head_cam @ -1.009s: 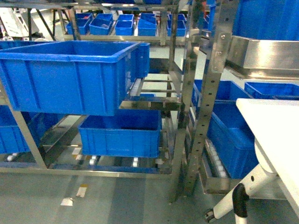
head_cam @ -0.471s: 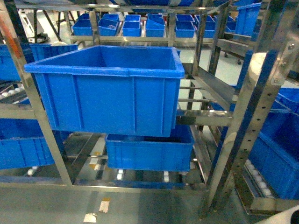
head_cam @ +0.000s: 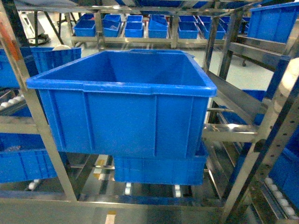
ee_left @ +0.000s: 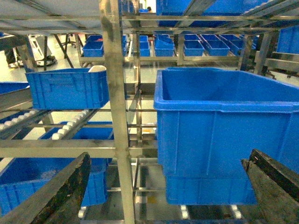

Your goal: Place magnetic block on left shelf second layer

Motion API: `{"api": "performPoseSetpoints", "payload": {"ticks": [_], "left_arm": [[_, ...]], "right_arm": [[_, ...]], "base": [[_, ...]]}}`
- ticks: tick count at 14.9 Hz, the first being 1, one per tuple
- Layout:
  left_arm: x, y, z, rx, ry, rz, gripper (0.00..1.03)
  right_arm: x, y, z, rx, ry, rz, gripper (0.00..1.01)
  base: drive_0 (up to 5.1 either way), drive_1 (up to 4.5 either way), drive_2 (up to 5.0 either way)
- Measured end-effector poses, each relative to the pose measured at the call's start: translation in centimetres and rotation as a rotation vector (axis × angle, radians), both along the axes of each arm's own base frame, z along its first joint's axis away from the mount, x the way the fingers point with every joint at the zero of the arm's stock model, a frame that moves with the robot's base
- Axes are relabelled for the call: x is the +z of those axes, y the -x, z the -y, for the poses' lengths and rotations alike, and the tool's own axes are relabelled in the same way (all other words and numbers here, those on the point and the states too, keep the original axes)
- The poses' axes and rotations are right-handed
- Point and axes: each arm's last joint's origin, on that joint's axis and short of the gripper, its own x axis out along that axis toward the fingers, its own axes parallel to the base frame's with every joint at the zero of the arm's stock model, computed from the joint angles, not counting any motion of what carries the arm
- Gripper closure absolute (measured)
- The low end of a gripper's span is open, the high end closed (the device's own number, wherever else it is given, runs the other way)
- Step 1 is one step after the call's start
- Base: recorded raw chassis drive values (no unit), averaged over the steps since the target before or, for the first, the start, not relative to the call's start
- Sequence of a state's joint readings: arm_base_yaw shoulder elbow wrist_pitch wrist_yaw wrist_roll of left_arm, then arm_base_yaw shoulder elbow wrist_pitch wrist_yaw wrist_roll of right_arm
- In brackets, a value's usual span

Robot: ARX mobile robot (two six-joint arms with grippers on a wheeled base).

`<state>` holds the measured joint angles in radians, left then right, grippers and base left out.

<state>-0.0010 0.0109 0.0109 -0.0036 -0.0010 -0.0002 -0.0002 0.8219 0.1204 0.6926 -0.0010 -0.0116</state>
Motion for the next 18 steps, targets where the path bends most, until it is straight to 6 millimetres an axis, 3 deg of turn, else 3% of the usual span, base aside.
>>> {"api": "performPoseSetpoints", "payload": {"ticks": [11, 16, 18], "left_arm": [[0.0, 0.0, 0.0, 0.000, 0.000, 0.001, 0.05], [0.0, 0.0, 0.0, 0.000, 0.000, 0.000, 0.05], [0.0, 0.0, 0.0, 0.000, 0.000, 0.000, 0.05]], "right_arm": [[0.0, 0.0, 0.0, 0.000, 0.000, -0.001, 0.58], [0.0, -0.4, -0.5, 0.041, -0.038, -0.053, 0.58], [1.1, -2.8, -2.5, 0.148, -0.127, -0.114, 0.58]], "base": [[-3.1, 4.99, -1.7], [0.0, 0.38, -0.4], [0.0, 0.00, 0.0]]}}
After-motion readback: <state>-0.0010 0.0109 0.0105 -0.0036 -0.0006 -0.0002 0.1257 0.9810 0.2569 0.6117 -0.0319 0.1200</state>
